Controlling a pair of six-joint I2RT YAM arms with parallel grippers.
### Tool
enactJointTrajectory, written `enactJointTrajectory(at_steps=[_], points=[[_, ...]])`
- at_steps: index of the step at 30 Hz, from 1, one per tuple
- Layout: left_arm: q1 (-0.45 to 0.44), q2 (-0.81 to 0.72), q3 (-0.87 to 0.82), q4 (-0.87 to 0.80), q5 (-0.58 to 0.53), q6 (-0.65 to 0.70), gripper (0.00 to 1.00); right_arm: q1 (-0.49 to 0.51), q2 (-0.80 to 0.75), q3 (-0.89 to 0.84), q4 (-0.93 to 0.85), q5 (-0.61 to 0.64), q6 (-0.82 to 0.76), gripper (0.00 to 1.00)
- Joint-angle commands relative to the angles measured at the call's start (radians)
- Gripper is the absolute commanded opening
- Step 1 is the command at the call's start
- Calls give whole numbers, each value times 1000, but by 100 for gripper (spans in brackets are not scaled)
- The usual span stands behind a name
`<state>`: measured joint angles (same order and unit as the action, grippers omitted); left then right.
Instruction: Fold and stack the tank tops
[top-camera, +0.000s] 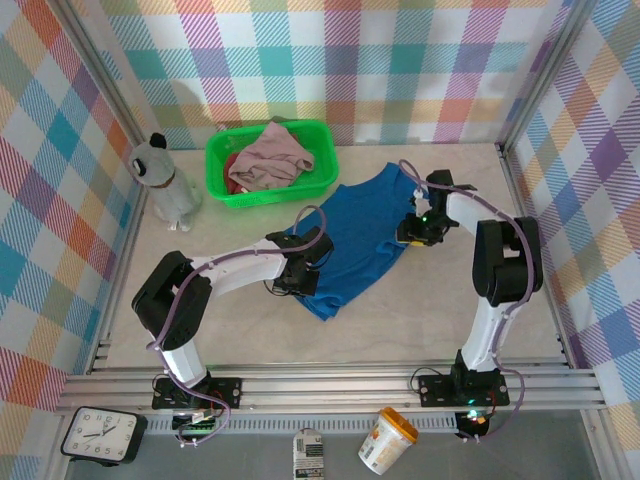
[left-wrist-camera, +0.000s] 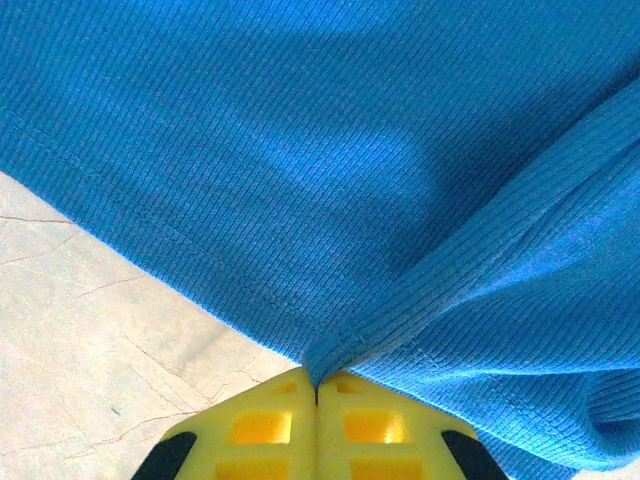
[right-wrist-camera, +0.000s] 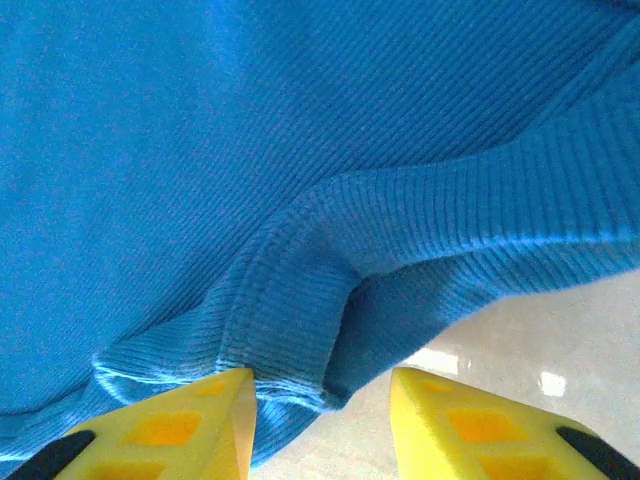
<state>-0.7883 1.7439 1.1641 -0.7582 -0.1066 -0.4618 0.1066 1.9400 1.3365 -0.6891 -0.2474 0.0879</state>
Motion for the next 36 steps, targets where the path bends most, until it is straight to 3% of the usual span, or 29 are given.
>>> enactJointTrajectory(at_steps=[1, 14, 21, 30, 36], points=[[9, 0, 34, -43, -4, 12, 0, 14, 36, 51, 10, -31, -25, 40], [9, -3, 52, -75, 2, 25, 0, 22, 0, 43, 53, -108, 19, 13], [8, -44, 70, -115, 24, 23, 0, 22, -75, 7, 13, -33, -14, 5], [-39, -125, 52, -159, 134, -28, 0, -34, -236, -73, -67, 39, -44, 2], [-68, -155, 47, -168, 206, -57, 0, -55, -236, 14, -165, 106, -71, 2]])
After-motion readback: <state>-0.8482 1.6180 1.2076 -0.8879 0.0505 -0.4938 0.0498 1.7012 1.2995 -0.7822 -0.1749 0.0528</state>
